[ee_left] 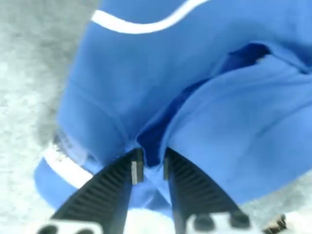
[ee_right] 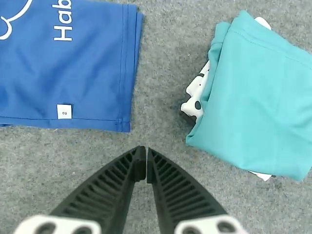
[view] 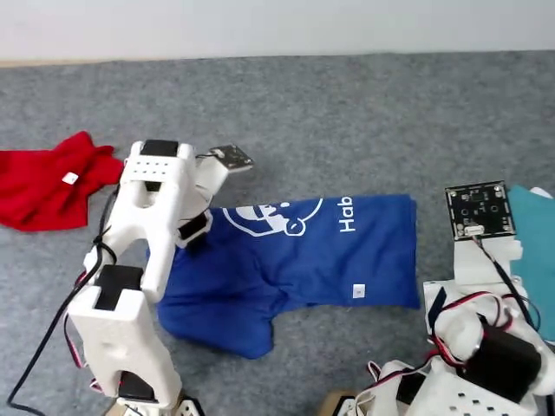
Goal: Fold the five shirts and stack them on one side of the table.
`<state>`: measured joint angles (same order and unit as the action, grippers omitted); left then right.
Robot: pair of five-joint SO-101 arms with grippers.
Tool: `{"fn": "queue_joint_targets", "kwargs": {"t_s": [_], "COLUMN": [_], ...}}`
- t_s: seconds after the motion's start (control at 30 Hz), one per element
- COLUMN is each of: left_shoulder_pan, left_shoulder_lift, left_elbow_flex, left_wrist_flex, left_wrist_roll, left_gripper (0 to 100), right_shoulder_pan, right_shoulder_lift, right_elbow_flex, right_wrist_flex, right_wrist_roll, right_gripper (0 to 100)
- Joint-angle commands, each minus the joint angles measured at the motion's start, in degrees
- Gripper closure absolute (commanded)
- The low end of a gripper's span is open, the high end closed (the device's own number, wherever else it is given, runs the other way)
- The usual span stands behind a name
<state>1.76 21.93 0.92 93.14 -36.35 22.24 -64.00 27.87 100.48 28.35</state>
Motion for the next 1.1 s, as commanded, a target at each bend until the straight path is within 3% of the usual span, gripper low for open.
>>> {"fn": "queue_joint_targets", "kwargs": {"t_s": [0.0, 0.3, 0.43, 0.63, 0.77, 1.07], "left_shoulder_pan": [1.8, 0.0, -2.0, 1.1, 3.6, 12.2], "left_shoulder_lift": [-1.1, -1.1, -1.1, -1.3, -6.7, -27.1], "left_elbow_flex": [-1.9, -4.5, -7.9, -10.9, -2.9, 24.3], "left_wrist_flex": [2.3, 0.6, 0.7, 7.6, 7.5, 5.5], "left_wrist_roll": [-0.5, -2.1, -2.2, -4.3, -5.5, -10.5], "left_gripper": [92, 91, 87, 91, 97, 94], "right_shoulder_pan": [0.6, 0.6, 0.6, 0.6, 0.6, 0.6], "right_shoulder_lift": [0.2, -0.1, -0.1, 0.0, 0.2, 0.3], "right_elbow_flex": [-0.5, -0.5, -0.5, -0.4, -0.4, -0.3], "right_wrist_flex": [2.2, 2.2, 2.2, 2.2, 2.2, 2.1], "right_wrist_roll": [0.5, 0.6, 0.6, 0.6, 0.6, 0.6], "right_gripper": [99.0, 99.0, 99.0, 99.0, 99.0, 99.0]}}
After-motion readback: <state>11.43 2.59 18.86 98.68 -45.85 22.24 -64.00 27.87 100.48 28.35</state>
